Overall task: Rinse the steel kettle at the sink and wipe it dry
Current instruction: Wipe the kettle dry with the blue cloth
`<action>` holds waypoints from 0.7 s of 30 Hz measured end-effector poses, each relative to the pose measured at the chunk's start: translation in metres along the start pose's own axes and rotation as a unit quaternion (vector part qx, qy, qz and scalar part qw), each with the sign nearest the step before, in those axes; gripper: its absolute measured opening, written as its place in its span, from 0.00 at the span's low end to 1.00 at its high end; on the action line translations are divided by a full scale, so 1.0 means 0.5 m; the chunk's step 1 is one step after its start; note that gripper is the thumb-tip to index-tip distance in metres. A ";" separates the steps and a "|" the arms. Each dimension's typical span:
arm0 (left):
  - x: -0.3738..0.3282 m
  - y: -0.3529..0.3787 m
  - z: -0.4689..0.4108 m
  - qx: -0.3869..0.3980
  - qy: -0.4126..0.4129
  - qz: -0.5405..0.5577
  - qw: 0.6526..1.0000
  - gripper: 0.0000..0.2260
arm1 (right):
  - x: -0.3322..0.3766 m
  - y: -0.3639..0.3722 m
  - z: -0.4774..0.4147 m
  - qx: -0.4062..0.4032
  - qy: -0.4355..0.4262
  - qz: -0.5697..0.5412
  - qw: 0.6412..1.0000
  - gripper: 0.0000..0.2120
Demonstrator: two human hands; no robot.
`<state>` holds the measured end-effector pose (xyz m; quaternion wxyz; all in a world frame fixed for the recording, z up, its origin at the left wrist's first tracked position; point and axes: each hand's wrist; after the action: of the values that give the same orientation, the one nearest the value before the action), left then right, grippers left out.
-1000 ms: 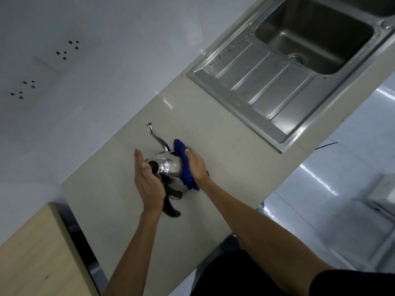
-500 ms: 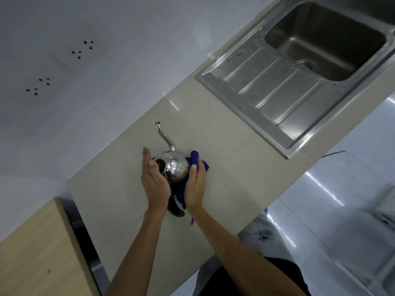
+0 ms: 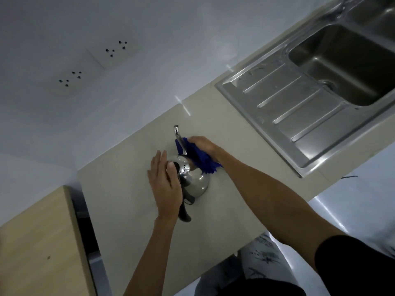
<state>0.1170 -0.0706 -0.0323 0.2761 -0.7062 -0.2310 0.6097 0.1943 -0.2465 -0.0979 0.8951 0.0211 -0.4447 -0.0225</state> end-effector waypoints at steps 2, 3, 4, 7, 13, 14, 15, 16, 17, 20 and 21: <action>-0.005 0.001 0.014 0.006 -0.008 -0.020 1.000 0.28 | 0.011 -0.001 0.004 0.045 0.028 -0.025 0.998 0.16; -0.009 0.004 0.018 0.004 -0.013 -0.019 1.000 0.29 | 0.012 -0.002 0.004 0.061 0.034 -0.032 0.997 0.17; -0.013 0.008 0.020 0.000 -0.017 -0.015 1.000 0.28 | 0.013 -0.005 0.003 0.070 0.037 -0.032 0.996 0.18; -0.018 0.015 0.014 0.003 -0.010 -0.025 1.000 0.27 | 0.005 -0.017 0.005 0.059 0.036 -0.049 0.996 0.19; -0.019 0.007 -0.003 0.065 0.064 -0.124 0.988 0.26 | -0.042 -0.085 0.061 -0.024 -0.003 -0.102 0.994 0.16; -0.024 0.007 -0.007 0.075 0.073 -0.133 0.986 0.26 | -0.054 -0.098 0.076 -0.045 -0.012 -0.104 0.993 0.16; -0.028 0.008 -0.010 0.084 0.080 -0.140 0.983 0.26 | -0.068 -0.108 0.092 -0.065 -0.021 -0.104 0.992 0.17; -0.033 0.009 -0.014 0.091 0.086 -0.143 0.982 0.26 | -0.083 -0.116 0.109 -0.086 -0.025 -0.103 0.991 0.18; -0.038 0.012 -0.017 0.097 0.090 -0.145 0.981 0.26 | -0.099 -0.121 0.131 -0.107 -0.028 -0.104 0.988 0.19; -0.051 0.021 -0.026 0.100 0.096 -0.132 0.982 0.26 | -0.144 -0.119 0.188 -0.148 -0.050 -0.101 0.983 0.16; -0.055 0.024 -0.029 0.101 0.090 -0.122 0.983 0.27 | -0.154 -0.111 0.207 -0.156 -0.056 -0.105 0.981 0.16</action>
<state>0.1273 -0.0994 -0.0186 0.4375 -0.6935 -0.2269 0.5255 0.0641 -0.2993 -0.1001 0.8538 -0.0740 -0.4805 -0.1864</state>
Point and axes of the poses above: each hand's wrist, its own z-axis away from the middle knuckle, its own y-axis out of the palm, x = y × z, and after that the axes turned 1 degree about y, right-handed
